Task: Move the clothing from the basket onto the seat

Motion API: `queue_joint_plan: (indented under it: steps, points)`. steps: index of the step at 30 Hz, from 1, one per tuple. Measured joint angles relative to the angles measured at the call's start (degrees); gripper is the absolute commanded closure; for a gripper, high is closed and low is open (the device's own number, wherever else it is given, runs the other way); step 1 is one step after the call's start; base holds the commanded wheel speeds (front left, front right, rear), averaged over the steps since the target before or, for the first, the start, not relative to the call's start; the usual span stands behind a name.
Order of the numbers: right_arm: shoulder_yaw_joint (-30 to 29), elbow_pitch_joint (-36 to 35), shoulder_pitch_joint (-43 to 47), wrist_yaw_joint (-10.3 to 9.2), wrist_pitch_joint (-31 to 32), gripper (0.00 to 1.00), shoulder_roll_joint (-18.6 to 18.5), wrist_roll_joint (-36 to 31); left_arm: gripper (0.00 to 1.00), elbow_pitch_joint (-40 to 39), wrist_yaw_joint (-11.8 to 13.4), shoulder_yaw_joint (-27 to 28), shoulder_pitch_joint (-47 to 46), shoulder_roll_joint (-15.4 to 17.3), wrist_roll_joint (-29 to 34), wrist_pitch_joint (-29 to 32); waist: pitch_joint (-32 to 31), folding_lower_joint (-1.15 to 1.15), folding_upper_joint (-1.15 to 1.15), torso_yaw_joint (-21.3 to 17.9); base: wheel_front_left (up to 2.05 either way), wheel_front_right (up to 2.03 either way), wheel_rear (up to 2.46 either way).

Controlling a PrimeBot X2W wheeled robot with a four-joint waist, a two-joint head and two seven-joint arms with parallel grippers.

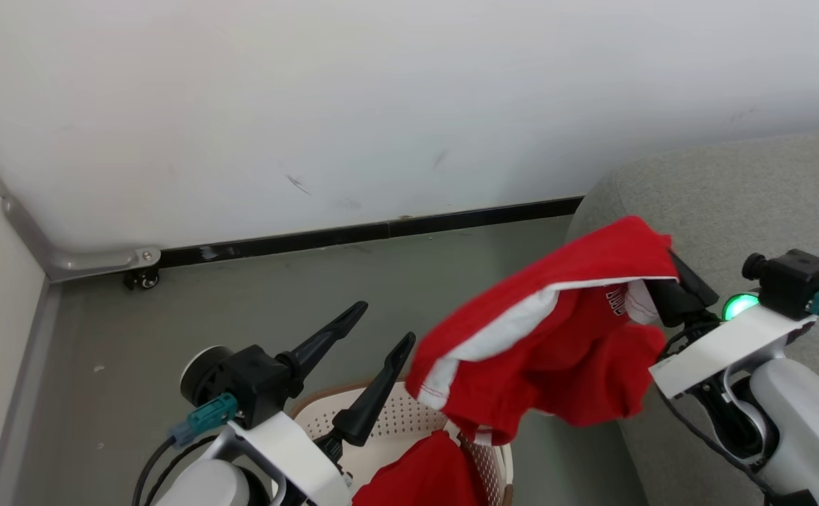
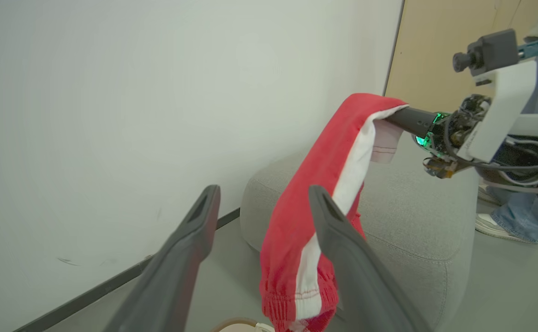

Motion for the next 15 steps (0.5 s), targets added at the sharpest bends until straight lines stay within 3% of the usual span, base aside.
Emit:
queue_joint_plan:
  steps: [15]
  points:
    - [-7.7,0.4,4.6,-0.01,-0.5,1.0,-2.1,0.5,0.0,0.6,0.0,-2.6,0.8,-1.0,-0.8,-1.5,0.4,0.0,0.0,-3.1,0.0,0.0,0.0]
